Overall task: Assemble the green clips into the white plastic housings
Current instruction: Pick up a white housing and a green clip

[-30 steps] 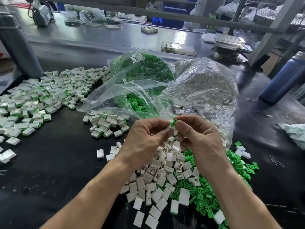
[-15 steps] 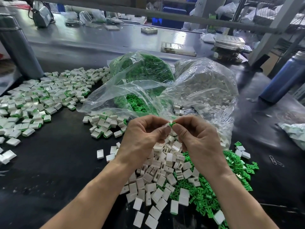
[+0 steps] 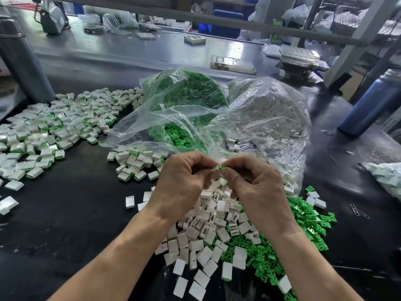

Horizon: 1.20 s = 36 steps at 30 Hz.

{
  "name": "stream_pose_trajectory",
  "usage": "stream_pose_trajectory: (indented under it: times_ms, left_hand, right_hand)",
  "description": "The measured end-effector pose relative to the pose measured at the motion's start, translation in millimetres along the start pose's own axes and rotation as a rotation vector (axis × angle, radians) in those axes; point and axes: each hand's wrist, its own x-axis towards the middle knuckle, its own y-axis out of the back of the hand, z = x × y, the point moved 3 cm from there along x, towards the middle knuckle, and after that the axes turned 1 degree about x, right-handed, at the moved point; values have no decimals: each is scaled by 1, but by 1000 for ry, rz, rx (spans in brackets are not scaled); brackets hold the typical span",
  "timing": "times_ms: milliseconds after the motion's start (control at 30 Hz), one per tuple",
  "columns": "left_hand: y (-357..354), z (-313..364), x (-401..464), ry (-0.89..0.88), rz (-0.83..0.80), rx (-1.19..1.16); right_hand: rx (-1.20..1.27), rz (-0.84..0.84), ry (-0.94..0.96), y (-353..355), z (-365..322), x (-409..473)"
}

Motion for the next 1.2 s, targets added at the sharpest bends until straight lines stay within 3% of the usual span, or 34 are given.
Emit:
stream_pose_trajectory:
  times_ms: [167,467,733,900,1200]
  left_hand:
    - [2,0,0,-15,-3,25]
    - [-2,5,2,-6,26,-101]
    - [-6,11,2,-67,32,-54]
    - [-15,15,0,-72,-67,-60]
    - [-27,18,-6,-99,-132,-93]
  right_hand:
    - [-31,17,25,-4,-2,-2]
    - [301,32,-93,-1,-3,0]
    - [391,55,-215,-2,-2,2]
    - [396,-50,-321,-11,-6,-4]
    - [415,12,-279,-17,-4,-4]
